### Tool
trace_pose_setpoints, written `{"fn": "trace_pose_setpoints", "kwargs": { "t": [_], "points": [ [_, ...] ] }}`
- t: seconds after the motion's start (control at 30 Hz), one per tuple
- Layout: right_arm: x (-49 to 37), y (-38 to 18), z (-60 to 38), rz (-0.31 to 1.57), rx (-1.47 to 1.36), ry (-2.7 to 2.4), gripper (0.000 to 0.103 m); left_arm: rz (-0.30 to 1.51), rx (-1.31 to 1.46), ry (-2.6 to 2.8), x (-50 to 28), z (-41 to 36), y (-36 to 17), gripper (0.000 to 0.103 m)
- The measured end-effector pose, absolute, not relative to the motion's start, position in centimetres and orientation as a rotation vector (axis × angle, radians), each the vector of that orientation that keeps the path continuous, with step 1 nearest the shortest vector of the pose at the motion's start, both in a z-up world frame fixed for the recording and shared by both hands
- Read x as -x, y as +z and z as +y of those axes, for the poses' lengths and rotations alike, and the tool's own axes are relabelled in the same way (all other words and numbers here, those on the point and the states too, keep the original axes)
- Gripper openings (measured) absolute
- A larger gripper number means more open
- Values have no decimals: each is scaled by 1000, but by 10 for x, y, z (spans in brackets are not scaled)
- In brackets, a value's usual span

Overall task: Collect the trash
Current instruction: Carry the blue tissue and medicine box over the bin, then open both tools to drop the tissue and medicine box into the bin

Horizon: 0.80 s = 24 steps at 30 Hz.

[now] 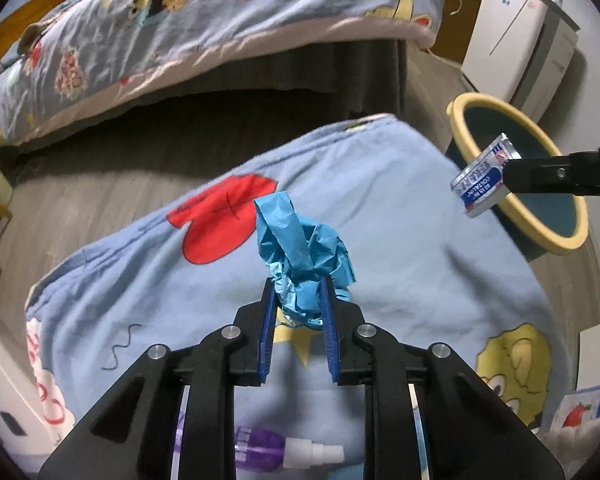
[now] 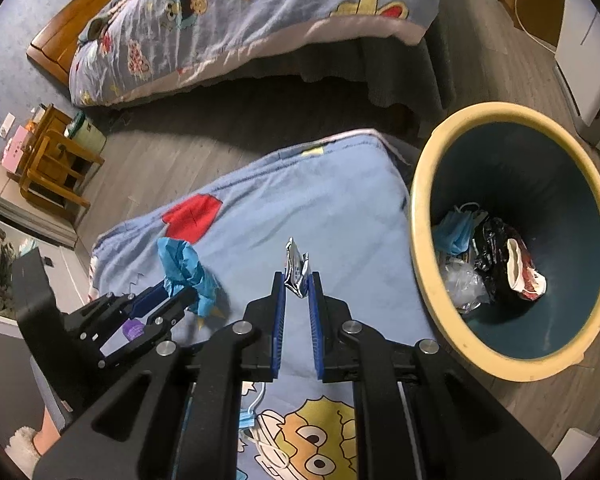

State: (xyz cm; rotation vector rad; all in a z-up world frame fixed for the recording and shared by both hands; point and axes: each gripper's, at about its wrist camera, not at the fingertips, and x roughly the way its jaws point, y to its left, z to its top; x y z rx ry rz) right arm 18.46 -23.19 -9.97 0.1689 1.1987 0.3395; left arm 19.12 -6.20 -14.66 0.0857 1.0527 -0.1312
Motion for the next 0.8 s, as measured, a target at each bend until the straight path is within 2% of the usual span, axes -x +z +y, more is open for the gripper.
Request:
{"fn": "trace_pose_setpoints", "kwargs": {
  "t": [0.13, 0.37, 0.53, 0.8],
  "points": [
    [-184, -85, -248, 1163, -194, 326, 11, 1021, -60, -146, -186, -69, -128, 22],
    [-189, -63, -302, 1093, -238, 220, 11, 968, -101, -233, -181, -124, -98, 22],
    [-191, -66, -349, 1091, -359, 174, 11, 965, -115, -306, -182, -169, -91, 22],
    [-190, -59, -393, 1041, -376, 92, 11, 969, -164, -370, -196, -230, -86, 22]
  ]
}}
